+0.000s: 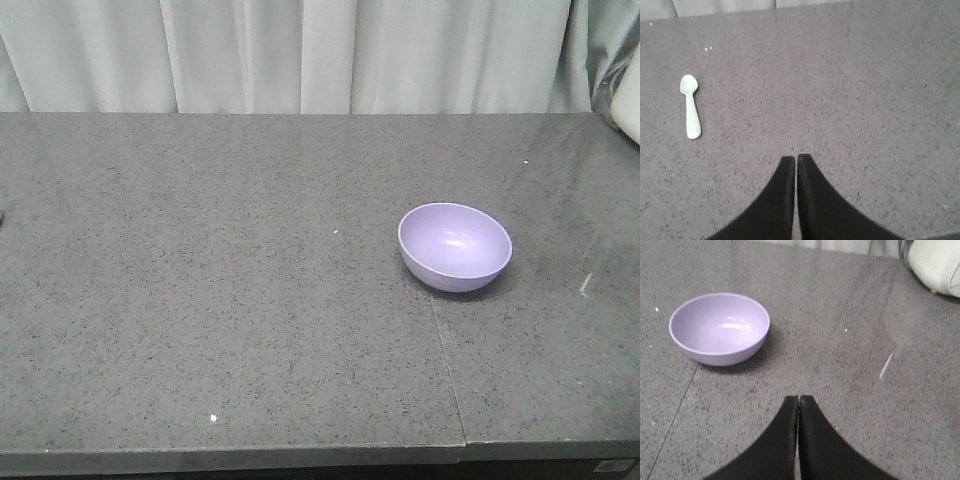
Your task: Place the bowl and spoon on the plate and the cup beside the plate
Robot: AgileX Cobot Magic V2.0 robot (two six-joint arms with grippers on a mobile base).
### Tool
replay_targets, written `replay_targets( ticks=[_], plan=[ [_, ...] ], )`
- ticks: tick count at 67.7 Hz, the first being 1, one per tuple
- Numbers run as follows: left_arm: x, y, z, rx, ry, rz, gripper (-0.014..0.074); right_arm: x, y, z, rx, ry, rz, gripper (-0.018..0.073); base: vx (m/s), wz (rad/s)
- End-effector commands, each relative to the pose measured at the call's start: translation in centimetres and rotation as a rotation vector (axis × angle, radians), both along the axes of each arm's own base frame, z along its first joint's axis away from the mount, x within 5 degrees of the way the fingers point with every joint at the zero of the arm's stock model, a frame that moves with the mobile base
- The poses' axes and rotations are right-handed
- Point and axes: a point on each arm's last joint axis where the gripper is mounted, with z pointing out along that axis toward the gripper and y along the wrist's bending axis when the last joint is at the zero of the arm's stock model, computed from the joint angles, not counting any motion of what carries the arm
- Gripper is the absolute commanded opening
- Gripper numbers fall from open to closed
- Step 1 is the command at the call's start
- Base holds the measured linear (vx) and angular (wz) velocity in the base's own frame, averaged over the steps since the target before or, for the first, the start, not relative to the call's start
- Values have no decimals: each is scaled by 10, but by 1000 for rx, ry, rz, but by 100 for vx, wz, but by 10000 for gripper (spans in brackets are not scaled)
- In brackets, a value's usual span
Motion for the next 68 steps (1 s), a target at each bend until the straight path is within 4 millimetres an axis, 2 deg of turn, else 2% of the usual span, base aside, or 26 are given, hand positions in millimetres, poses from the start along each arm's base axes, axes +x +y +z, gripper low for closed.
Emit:
replay_targets(
  ticks=[1, 7, 13, 29, 35, 40, 47, 61, 68],
  plan=[
    [2, 0, 11, -8, -54, 1, -6, 7, -1, 7, -9, -4, -1, -1, 0, 0],
    [3, 0, 12, -9, -60, 2, 6, 9, -1, 0, -11, 74, -4, 19, 0, 0],
    [3, 0, 12, -9, -61, 2, 54, 9, -1, -6, -13, 142, -7, 83, 0, 0],
    [5, 0, 12, -13, -88, 3, 348, 9, -1, -11, -14, 196, -10, 413, 0, 0],
    [8, -1, 10, -31, -63, 14, 438, 9, -1, -11, -13, 196, -9, 494, 0, 0],
    [20, 0, 5, -29, -7, 31, 477, 9, -1, -11, -12, 197, -9, 524, 0, 0],
    [41, 3, 3, 10, 75, 76, 481, 8, -1, -11, -12, 203, -10, 527, 0, 0],
    [99, 12, 10, 110, 227, 165, 481, 8, -1, -11, -12, 204, -10, 527, 0, 0],
    [128, 24, 14, 117, 291, 223, 481, 8, -1, -11, -12, 204, -10, 527, 0, 0]
  ],
)
